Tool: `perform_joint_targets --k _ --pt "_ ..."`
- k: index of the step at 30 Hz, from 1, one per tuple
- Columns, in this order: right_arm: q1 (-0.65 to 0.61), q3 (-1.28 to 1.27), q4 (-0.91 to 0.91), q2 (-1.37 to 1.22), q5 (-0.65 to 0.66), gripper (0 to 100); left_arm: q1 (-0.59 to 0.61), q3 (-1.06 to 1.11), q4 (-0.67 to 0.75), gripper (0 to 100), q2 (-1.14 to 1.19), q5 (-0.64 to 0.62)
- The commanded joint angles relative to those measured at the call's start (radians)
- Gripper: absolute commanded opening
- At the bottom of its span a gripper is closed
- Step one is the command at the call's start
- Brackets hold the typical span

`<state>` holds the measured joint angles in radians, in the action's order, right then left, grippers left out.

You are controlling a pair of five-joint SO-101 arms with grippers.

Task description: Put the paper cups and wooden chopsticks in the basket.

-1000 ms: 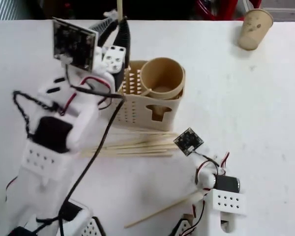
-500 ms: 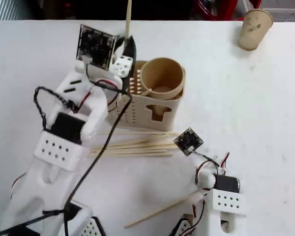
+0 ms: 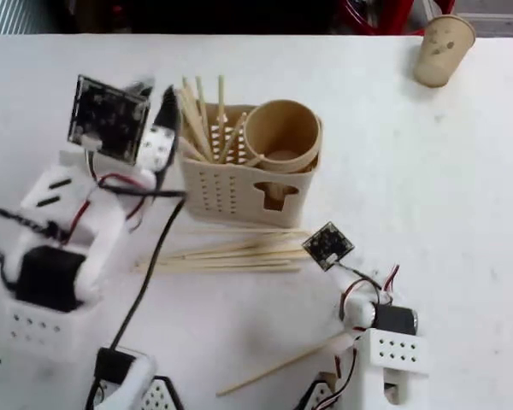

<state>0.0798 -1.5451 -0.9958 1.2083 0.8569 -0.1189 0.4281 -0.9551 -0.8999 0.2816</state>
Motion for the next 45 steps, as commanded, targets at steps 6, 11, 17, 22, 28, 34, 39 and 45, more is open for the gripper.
perform_joint_targets --k 6,11,17,22,28,34,39,45 --pt "0.005 0.006 0.013 0.007 -0.003 1.8 0.125 0.169 -0.517 9 0.054 0.568" --pt "0.004 0.006 0.013 0.007 -0.003 1.8 0.097 0.423 -0.428 9 0.065 0.806" --pt "0.005 0.005 0.013 0.007 -0.002 1.8 0.021 0.641 -0.218 14 0.07 0.825" --pt "0.007 0.005 0.013 0.007 -0.005 1.8 -0.056 0.747 -0.058 17 0.07 0.822" --pt "0.007 0.005 0.013 0.007 -0.005 1.8 -0.067 0.75 0.046 17 0.073 0.784" --pt "0.007 0.005 0.013 0.007 -0.005 1.8 -0.09 0.729 0.068 17 0.099 0.749" --pt "0.007 0.005 0.013 0.007 -0.005 1.8 -0.079 0.614 0.08 17 0.314 0.7" --pt "0.007 0.005 0.013 0.007 -0.003 1.8 -0.085 0.422 0.075 14 0.604 0.697"
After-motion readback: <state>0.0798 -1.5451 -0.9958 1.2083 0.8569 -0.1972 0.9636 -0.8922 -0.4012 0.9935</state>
